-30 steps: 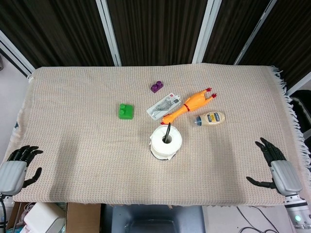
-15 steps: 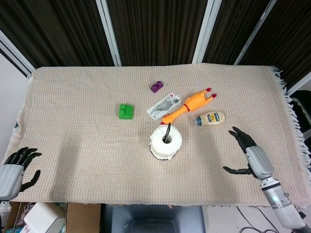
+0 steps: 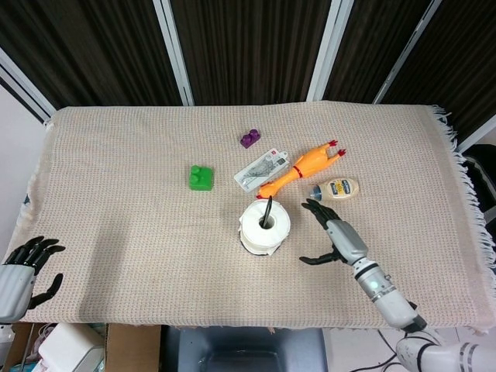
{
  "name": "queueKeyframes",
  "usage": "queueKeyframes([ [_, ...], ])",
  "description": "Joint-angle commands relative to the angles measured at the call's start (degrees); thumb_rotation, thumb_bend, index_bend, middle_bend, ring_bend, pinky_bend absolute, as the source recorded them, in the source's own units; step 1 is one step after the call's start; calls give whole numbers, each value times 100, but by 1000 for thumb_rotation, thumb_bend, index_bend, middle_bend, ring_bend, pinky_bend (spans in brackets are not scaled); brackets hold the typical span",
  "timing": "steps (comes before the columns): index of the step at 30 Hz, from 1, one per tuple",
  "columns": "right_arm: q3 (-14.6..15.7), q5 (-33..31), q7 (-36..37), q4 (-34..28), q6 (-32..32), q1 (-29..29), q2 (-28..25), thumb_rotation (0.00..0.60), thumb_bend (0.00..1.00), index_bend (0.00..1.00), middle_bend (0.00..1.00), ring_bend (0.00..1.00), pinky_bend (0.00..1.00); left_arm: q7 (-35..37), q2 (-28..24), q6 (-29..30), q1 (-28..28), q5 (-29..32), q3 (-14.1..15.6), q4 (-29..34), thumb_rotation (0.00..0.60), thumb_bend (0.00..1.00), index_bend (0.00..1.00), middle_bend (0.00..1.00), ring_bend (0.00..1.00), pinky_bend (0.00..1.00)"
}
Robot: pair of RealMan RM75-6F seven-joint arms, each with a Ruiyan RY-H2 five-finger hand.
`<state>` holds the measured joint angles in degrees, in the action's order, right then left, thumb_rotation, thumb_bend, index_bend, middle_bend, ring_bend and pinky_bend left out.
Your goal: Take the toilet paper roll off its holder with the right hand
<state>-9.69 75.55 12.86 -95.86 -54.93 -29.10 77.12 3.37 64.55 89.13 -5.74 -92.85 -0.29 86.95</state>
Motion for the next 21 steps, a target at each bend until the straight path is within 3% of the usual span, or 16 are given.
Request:
queueKeyframes([
  [1,-76,-220,-328,125,82,-178,278,600,53,0,0,0,144,7,-8,-4,-4,-20,10,5,600,414,299,224,149,252],
  [14,-246,-633,-1151,753,-77,-528,1181,600,53,0,0,0,137,61,-33,15,0,-116,57,-18,600,416,301,233,157,255],
  [21,-244,-622,-1104,1304,34,-702,1612,600,53,0,0,0,117,75,-33,37,4,-148,67,-28,600,416,304,235,158,256],
])
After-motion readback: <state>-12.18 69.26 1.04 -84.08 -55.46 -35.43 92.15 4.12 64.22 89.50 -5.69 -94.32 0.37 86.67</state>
